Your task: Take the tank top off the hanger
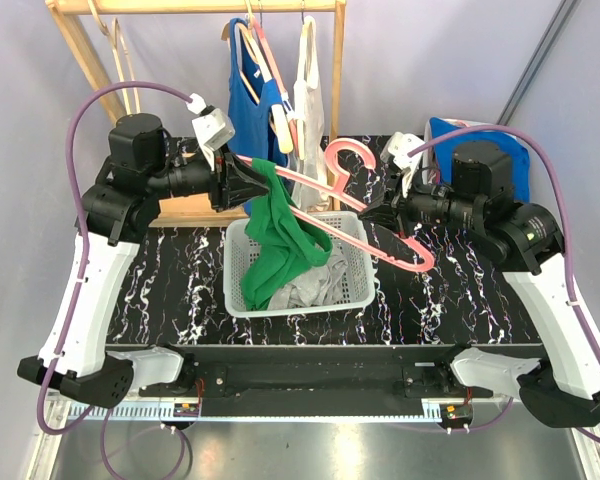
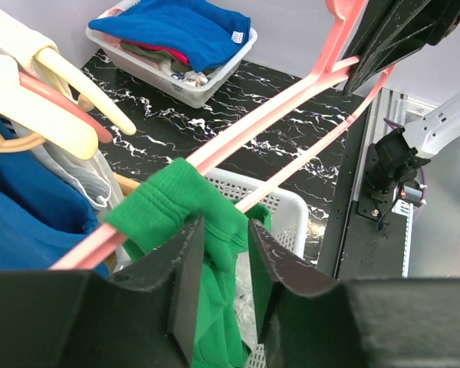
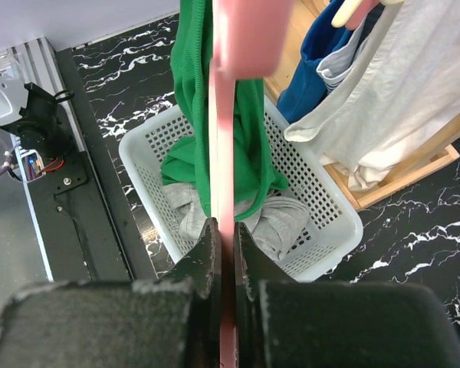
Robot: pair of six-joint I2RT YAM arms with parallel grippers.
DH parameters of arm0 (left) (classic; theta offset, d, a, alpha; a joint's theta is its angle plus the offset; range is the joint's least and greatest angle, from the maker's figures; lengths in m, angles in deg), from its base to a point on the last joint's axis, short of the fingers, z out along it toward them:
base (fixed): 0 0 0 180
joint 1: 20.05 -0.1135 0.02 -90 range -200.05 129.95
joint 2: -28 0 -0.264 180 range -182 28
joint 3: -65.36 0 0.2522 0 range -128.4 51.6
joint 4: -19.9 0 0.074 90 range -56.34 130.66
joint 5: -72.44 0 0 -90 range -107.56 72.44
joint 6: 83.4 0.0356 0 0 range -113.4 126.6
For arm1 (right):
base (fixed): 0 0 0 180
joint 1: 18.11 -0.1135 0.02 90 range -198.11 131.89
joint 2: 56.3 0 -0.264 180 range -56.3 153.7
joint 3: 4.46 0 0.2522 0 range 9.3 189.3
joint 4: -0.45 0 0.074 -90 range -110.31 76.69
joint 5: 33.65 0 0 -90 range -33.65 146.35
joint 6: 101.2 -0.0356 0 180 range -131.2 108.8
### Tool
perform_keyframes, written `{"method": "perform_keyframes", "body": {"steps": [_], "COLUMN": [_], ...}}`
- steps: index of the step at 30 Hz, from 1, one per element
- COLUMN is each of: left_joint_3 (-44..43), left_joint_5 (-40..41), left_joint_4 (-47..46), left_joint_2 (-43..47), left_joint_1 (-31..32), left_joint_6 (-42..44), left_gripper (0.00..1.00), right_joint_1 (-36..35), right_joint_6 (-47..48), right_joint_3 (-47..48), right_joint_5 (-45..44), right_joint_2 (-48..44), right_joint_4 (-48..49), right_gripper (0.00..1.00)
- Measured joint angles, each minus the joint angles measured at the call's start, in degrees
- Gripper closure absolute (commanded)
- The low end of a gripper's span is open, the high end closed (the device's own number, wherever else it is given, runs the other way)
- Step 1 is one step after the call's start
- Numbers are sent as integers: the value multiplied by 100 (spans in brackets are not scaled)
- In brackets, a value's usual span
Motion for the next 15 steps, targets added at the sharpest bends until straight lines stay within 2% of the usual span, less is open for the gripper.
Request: {"method": "perform_keyframes", "body": {"steps": [2,6,7,9,15], "left_joint_3": [13,98,136,225,424], "left_joint_5": [4,33,46,70,214], "left_joint_4": [-39,-122,-142,-146,-140], "left_joint_2": [0,0,0,0,-2], "left_joint_1": [15,50,59,70,142], "left_joint_6": [-26,15,20,28,11], "left_gripper": [80,80,89,100,100], "right_joint_1": [0,0,0,0,2], "right_joint_6": [-33,-72,-76,-81,-79], "right_joint_3": [-28,-133,-144,-149,-151], "right_joint_5": [24,24,22,20,15], "right_joint_2": [-2,-11,-11,-11,-66], "right_joint_4": [37,94,96,103,122], "right_gripper": [100,100,100,100,100]}}
